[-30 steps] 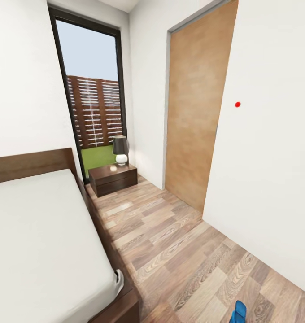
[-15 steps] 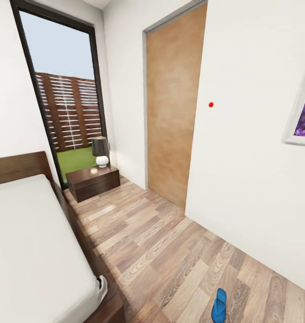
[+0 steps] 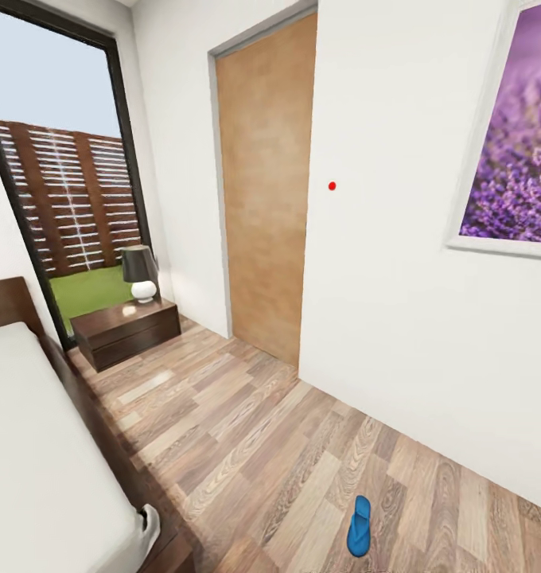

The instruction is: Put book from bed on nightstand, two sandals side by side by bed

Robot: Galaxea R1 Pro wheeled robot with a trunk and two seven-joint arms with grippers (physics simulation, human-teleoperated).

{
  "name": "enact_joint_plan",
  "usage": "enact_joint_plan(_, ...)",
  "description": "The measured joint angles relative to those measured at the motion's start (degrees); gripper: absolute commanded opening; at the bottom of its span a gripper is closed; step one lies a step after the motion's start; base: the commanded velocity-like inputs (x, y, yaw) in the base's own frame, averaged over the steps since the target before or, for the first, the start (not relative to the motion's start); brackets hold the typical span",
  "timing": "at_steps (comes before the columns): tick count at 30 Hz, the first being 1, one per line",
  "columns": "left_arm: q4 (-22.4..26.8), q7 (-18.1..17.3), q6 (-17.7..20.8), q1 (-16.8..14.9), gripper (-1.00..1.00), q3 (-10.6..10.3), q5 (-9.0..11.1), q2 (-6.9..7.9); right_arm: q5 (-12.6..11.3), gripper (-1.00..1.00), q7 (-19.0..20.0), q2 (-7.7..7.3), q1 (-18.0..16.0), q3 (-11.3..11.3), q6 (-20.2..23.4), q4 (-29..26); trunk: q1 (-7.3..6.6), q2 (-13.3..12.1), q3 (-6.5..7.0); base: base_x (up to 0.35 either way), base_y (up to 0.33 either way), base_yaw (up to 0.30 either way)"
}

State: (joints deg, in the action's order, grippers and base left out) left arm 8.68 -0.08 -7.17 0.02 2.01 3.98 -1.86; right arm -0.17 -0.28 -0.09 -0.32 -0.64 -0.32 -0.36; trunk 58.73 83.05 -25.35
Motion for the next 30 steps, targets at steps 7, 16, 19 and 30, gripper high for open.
enact_joint_plan(7,0.0,0.0,0.0,-0.01,1.0,-0.02,0.0,-0.03,-0.01,1.0,-0.01,0.0,0.0,0.0,0.0,0.0,-0.02,0.0,0.0,0.081,0.0,-0.283)
enact_joint_plan(16,0.0,0.0,0.0,-0.02,1.0,0.0,0.0,0.02,-0.01,1.0,0.0,0.0,0.0,0.0,0.0,0.0,0.0,0.0,0.0,0.016,0.0,-0.283)
enact_joint_plan(19,0.0,0.0,0.0,-0.02,1.0,0.02,0.0,0.0,-0.03,1.0,-0.01,0.0,0.0,0.0,0.0,0.0,0.0,0.0,0.0,0.001,0.0,-0.283)
enact_joint_plan(30,-0.01,0.0,0.0,-0.01,1.0,0.01,0.0,0.03,0.0,1.0,-0.04,0.0,0.0,0.0,0.0,0.0,0.0,0.0,0.0,0.0,0.0,-0.283)
